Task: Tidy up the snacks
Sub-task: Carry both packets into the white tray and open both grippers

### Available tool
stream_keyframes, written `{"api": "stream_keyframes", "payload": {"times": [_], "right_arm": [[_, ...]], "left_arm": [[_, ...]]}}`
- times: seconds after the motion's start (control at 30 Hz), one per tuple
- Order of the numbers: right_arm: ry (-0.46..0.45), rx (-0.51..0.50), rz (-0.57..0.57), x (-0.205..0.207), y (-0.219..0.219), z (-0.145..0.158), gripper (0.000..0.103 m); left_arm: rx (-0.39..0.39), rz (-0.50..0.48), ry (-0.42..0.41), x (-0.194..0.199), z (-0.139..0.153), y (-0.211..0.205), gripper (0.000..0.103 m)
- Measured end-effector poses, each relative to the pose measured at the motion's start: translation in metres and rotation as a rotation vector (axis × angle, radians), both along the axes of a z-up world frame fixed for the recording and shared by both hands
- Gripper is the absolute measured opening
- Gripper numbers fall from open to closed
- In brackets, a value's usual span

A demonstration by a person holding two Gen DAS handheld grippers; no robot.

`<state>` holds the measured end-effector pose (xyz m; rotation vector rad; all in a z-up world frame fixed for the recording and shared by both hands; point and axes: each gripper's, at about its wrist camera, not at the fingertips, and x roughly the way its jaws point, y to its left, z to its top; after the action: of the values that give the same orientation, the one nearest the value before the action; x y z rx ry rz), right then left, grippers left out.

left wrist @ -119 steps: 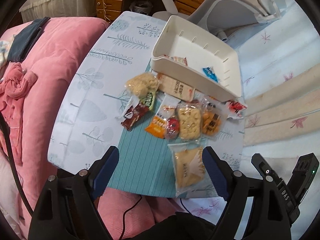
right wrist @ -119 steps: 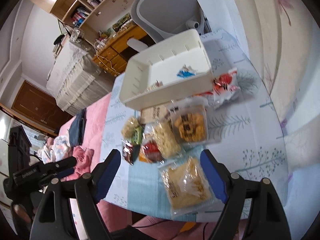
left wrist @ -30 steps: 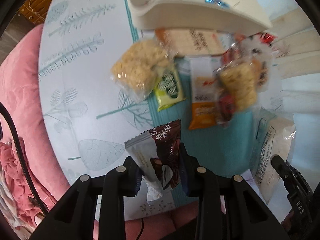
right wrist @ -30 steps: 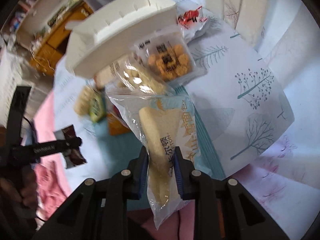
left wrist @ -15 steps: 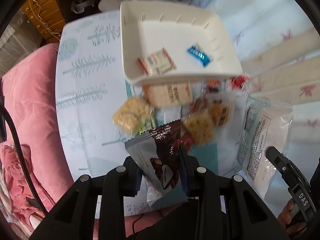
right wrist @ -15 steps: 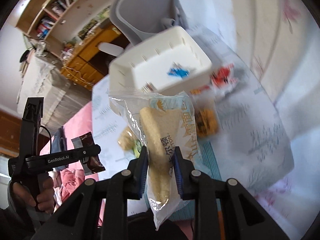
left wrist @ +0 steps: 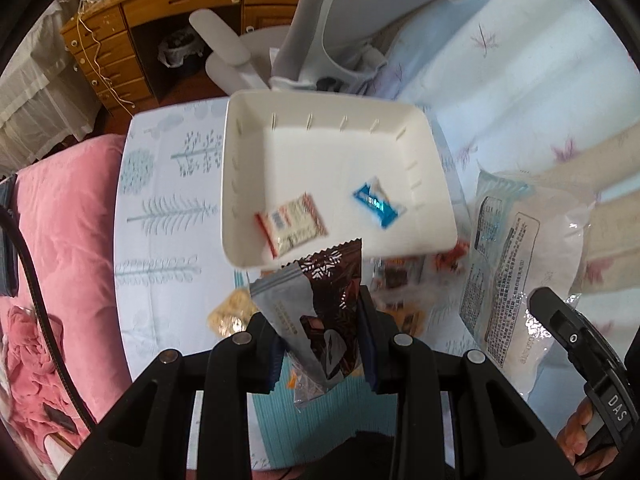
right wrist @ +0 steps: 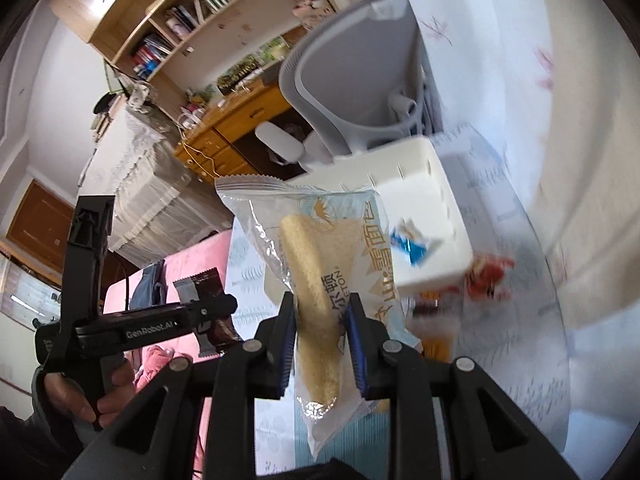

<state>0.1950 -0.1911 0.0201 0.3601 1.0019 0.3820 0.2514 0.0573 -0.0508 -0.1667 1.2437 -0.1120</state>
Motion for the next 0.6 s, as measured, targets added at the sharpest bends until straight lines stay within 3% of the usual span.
{"api": "stream_keyframes", "payload": {"times": [0.27, 0.6], "right_arm": [[-0.073, 0.005, 0.029, 0.038, -0.01, 0.003, 0.024], [-0.08, 0.02, 0.05, 0.077, -0.016, -0.023, 0.024]], "left_arm": [[-0.016, 0.049, -0.067, 0.034, -0.004, -0.014, 0.03], [-0.05, 0.084, -0.103, 0.063, -0.025, -0.015, 0.03]]}}
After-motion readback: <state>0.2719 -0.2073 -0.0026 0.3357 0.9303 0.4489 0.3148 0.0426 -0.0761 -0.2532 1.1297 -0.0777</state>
